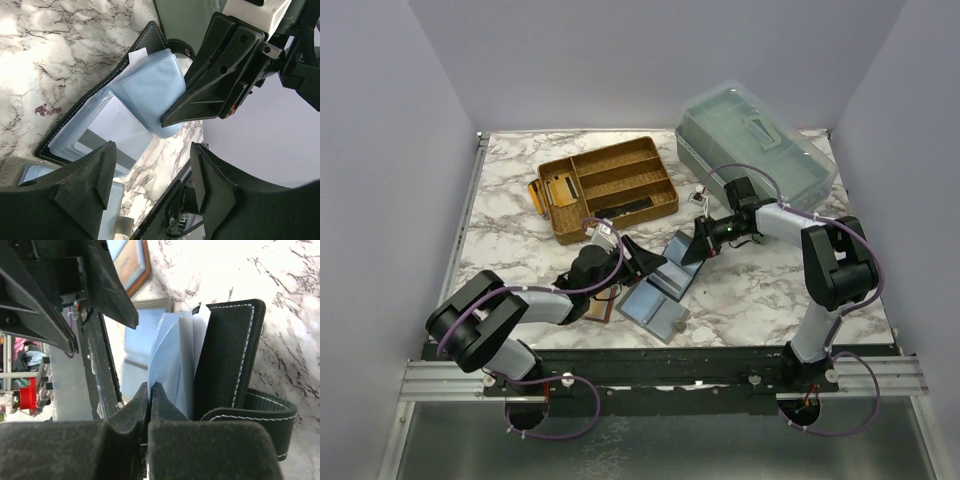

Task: Take the credit cards out of the card holder
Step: Pick up the card holder from the center of the board.

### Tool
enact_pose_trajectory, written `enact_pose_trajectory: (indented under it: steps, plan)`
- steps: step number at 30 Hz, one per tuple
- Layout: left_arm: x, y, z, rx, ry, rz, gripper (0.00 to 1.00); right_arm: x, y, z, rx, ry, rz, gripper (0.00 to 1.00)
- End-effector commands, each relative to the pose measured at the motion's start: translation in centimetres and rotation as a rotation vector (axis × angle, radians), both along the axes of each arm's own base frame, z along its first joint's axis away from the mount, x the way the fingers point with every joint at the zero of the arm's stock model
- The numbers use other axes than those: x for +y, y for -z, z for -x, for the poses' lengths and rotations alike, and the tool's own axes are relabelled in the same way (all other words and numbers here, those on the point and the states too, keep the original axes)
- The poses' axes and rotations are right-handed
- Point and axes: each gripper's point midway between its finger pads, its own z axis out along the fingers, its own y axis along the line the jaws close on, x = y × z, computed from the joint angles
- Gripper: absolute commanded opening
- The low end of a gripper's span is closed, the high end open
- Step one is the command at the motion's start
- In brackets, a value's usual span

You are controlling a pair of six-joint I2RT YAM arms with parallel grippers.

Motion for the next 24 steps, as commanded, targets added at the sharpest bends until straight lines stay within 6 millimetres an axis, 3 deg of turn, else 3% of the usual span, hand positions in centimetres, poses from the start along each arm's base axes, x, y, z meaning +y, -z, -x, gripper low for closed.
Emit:
enact_pose_trajectory:
  steps: [1, 7, 15, 24]
  plan:
    - [-0.4, -0.9, 0.8, -0.022, 0.039, 0.031, 0.67, 0.5, -2.9, 0.4, -0.024, -0.028, -0.114, 0.0]
    - [-0.5, 0.0, 0.8, 0.001, 0.038, 0.031, 0.73, 0.4, -2.8, 0.4, -0.022, -0.031, -0.116, 0.0]
    - [1.1, 1.2, 1.1, 0.028, -0.025, 0.013, 0.73, 0.3, -2.9, 0.3, -0.022, -0.025, -0.119, 0.0]
    - [0.2, 1.3, 0.9, 0.032, 0.001, 0.026, 0.73, 0.3, -2.8, 0.3, -0.018, -0.026, -0.12, 0.0]
